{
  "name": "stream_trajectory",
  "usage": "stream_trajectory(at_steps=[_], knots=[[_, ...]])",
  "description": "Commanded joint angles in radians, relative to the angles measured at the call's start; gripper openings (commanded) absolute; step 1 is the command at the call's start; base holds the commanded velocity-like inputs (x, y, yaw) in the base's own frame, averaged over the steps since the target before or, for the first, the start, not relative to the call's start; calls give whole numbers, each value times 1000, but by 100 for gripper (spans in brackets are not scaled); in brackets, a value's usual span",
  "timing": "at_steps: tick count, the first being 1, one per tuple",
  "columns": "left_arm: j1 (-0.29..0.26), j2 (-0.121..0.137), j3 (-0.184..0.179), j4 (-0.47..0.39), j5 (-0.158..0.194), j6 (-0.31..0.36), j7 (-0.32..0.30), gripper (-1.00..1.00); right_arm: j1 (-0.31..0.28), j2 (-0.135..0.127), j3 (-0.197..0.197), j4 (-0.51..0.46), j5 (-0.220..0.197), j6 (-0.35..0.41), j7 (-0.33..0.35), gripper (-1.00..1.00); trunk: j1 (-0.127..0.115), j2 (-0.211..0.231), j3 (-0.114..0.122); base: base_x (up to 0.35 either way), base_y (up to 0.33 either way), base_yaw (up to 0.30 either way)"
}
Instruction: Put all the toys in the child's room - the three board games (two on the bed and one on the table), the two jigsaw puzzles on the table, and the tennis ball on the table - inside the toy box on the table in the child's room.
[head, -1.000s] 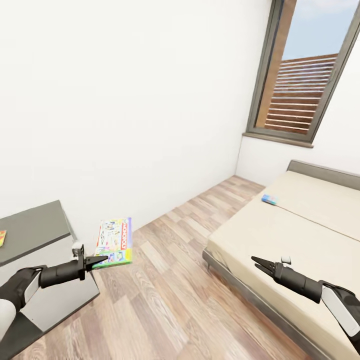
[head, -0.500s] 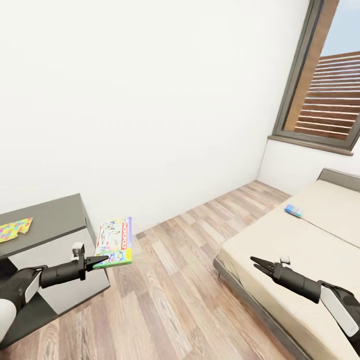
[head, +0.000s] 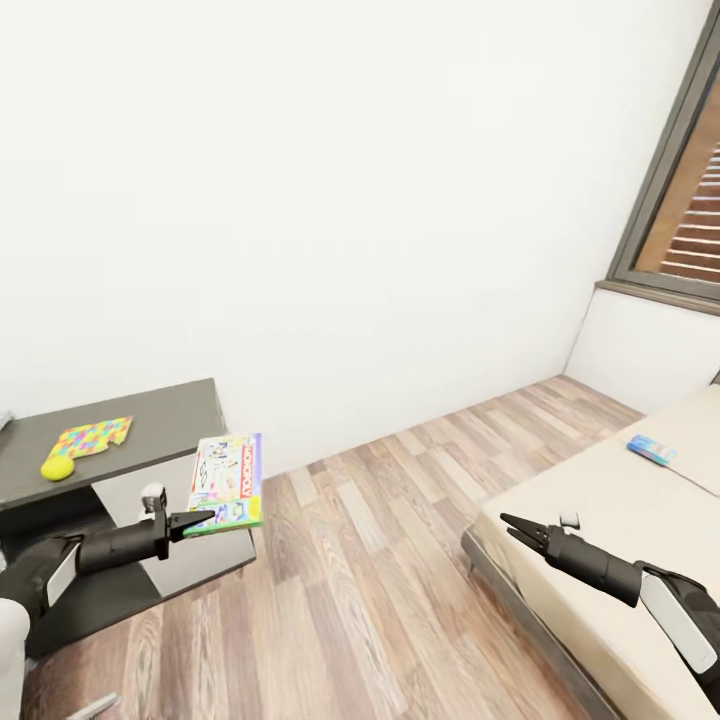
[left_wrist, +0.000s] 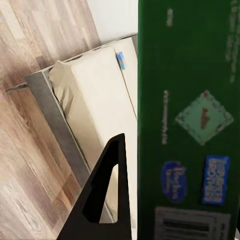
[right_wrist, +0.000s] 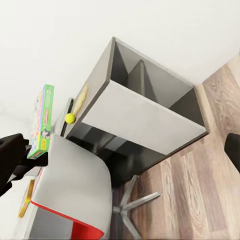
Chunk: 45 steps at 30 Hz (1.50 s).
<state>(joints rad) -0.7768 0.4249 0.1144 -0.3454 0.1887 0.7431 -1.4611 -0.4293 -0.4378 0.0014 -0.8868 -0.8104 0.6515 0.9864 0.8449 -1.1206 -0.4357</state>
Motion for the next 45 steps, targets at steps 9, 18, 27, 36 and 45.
stream_trajectory(at_steps=[9,18,27,36,45], knots=[[-1,0,1,0,-2,17,-3,-100,0,-1,0,0,-4,7,0,100,-31,56,24,0,0,292],[3,3,16,0,3,6,-33,-100,0,-1,0,0,-3,7,0,100,-31,56,24,14,-7,292],[4,3,19,0,3,5,-40,-100,0,-1,0,0,-3,7,0,100,-31,56,24,169,-163,292],[4,3,18,0,3,5,-41,-100,0,-1,0,0,-3,7,0,100,-31,56,24,264,-136,292],[4,3,18,0,3,5,-42,-100,0,0,0,0,-3,7,0,100,-31,56,24,158,-8,292]])
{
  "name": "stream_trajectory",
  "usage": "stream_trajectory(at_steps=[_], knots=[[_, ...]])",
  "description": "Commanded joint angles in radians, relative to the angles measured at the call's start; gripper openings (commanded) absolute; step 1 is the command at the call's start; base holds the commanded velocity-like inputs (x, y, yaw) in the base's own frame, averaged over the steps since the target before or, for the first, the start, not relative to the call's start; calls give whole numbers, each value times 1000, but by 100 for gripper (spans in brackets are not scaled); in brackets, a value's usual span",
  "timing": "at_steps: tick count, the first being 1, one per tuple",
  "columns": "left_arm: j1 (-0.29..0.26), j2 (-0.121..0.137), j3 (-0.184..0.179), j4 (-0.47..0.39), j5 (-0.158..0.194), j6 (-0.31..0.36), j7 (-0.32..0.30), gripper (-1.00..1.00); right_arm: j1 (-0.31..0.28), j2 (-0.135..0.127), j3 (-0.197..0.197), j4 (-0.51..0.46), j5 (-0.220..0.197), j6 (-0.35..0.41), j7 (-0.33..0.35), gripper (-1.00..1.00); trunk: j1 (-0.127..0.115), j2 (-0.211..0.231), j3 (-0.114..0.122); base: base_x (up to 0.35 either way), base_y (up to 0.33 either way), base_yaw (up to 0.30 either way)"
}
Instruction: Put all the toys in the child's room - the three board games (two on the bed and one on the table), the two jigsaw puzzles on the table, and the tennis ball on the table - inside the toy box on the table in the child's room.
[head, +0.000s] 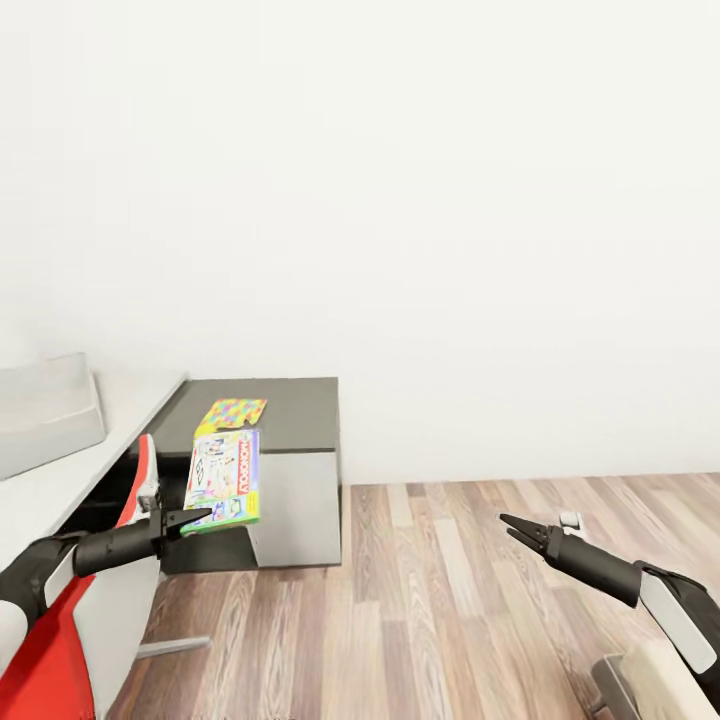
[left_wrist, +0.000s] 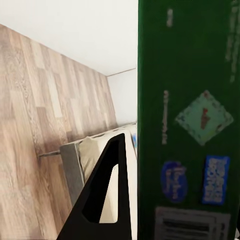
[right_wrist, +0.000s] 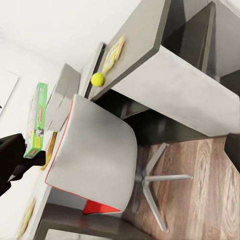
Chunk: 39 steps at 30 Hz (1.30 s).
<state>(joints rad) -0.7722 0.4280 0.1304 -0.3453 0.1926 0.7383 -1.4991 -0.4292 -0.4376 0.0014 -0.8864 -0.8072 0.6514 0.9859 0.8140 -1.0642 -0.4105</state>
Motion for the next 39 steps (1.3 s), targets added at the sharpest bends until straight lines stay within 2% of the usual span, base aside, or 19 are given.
stream_trajectory(at_steps=[1,11,20,39], knots=[[-1,0,2,0,-1,10,-4,-100,0,0,0,0,-6,7,0,100,-4,6,2,22,-1,292],[4,1,-4,-89,-2,20,-5,-100,0,0,0,0,-6,7,-1,100,-42,76,33,4,0,292],[5,0,-5,-105,-2,21,-6,-100,0,0,-1,7,-6,6,-3,100,-77,139,62,0,0,272],[5,0,-5,-107,-2,21,-6,-100,0,0,-4,5,-9,5,-8,100,-149,272,121,0,0,22]])
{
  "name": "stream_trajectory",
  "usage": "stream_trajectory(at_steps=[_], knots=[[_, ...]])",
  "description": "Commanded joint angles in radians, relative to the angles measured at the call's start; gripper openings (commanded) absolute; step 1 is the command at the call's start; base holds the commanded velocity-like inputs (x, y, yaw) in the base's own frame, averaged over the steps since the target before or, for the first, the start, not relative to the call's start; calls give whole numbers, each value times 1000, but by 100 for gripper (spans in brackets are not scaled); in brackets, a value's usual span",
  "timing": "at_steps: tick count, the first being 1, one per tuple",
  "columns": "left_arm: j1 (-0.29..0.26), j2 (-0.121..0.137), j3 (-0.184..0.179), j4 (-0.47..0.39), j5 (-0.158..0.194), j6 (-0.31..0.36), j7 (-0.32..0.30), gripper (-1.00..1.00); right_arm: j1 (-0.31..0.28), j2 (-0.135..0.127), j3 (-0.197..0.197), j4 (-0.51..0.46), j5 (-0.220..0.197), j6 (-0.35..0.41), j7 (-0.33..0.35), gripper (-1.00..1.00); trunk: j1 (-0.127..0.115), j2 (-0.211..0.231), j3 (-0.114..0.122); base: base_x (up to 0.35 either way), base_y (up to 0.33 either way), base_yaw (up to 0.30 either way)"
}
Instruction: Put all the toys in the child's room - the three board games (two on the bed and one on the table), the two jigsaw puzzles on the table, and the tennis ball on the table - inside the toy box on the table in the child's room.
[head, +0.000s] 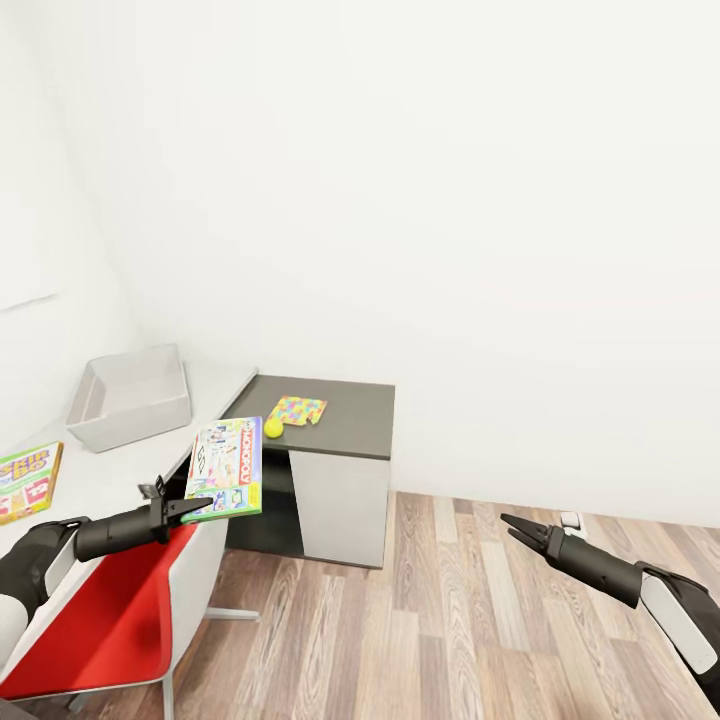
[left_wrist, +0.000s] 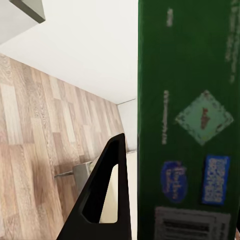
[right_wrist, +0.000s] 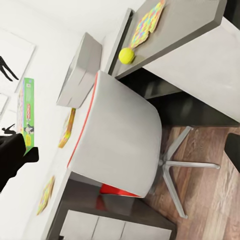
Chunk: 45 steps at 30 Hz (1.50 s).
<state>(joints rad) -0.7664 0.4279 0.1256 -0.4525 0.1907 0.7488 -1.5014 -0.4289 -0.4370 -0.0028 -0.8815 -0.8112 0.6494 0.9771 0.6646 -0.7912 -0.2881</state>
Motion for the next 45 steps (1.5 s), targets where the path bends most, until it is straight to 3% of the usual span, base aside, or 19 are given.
stream_trajectory(at_steps=[1,15,25,29,45], knots=[[-1,0,0,0,0,11,-3,-100,-1,0,0,0,-5,7,1,100,-4,6,2,0,0,0],[-1,0,-1,0,0,11,-3,-100,-1,0,0,-3,-3,7,3,100,-57,104,46,0,0,4],[0,0,-2,0,-3,10,-36,-100,-1,0,1,-4,-3,7,2,100,-96,174,83,0,0,217],[1,0,-2,0,-7,7,-69,-100,-1,0,1,-4,-3,6,2,100,-96,174,85,0,0,264],[4,2,4,1,-8,1,-69,-100,-1,0,3,-4,-2,6,1,100,-96,174,96,18,0,269]])
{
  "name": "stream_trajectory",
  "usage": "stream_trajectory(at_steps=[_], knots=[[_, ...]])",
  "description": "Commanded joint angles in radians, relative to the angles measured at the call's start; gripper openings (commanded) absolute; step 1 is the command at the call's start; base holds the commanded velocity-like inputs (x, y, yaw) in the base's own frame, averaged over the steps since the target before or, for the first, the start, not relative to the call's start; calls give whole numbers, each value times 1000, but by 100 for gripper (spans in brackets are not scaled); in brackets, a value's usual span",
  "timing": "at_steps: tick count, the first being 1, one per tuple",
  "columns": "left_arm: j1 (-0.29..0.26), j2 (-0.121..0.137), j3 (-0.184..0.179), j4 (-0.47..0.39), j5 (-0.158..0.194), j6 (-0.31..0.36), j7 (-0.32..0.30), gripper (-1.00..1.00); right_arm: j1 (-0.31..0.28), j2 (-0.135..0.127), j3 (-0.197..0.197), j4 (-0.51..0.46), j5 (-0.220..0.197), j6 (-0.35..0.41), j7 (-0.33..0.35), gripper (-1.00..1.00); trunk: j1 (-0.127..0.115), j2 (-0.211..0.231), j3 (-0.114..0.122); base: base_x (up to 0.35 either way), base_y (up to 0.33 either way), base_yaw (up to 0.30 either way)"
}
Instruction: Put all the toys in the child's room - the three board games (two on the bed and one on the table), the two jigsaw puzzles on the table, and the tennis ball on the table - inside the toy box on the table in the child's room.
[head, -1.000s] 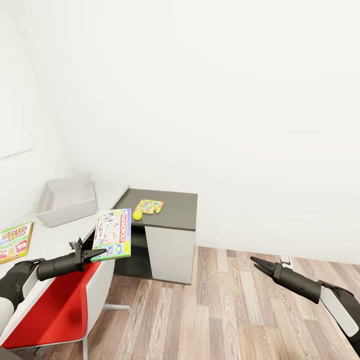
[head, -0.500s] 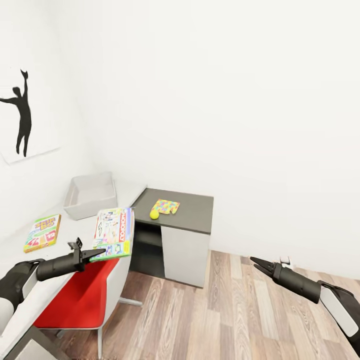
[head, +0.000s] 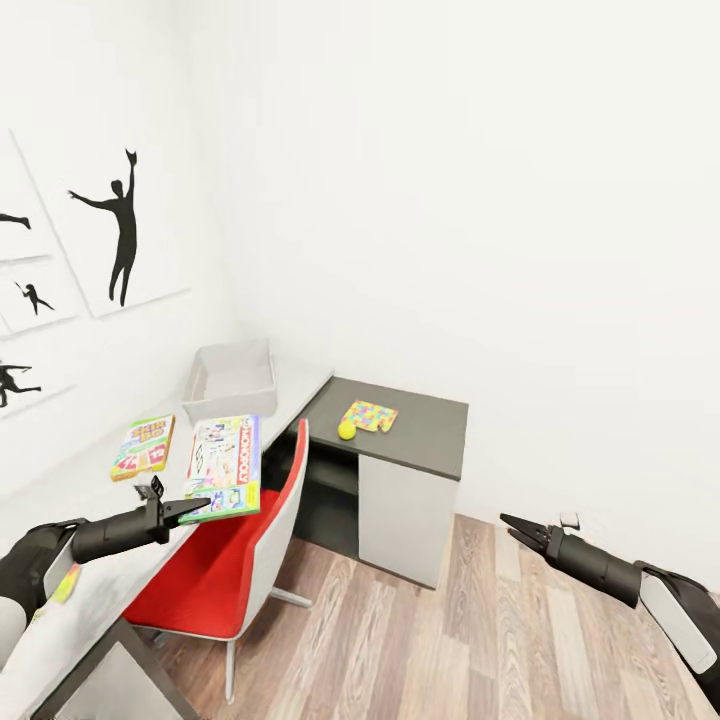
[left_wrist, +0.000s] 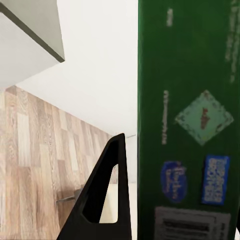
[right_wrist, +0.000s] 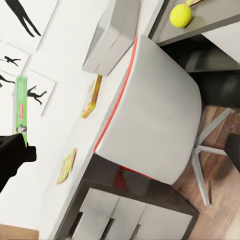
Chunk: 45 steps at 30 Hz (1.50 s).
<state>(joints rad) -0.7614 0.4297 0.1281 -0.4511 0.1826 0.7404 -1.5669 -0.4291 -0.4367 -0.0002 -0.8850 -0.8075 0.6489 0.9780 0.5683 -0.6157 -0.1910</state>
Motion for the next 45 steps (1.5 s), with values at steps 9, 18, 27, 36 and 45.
stream_trajectory(at_steps=[9,18,27,36,45], knots=[[-1,0,2,0,-1,8,-4,-100,0,0,0,-1,-6,8,0,100,1,-1,4,269,0,270],[-1,0,1,0,0,8,-4,-100,0,0,0,-1,-6,8,2,100,1,-1,5,297,-1,83],[-1,0,1,0,0,8,-4,-100,0,0,0,-2,-6,7,2,100,1,-1,5,119,-59,3],[-1,0,1,0,0,8,-4,-100,0,0,0,-2,-6,7,2,100,1,-1,5,14,-27,152],[-1,0,1,0,0,8,-4,-100,0,0,0,-2,-6,7,2,100,1,-1,5,158,-179,283]])
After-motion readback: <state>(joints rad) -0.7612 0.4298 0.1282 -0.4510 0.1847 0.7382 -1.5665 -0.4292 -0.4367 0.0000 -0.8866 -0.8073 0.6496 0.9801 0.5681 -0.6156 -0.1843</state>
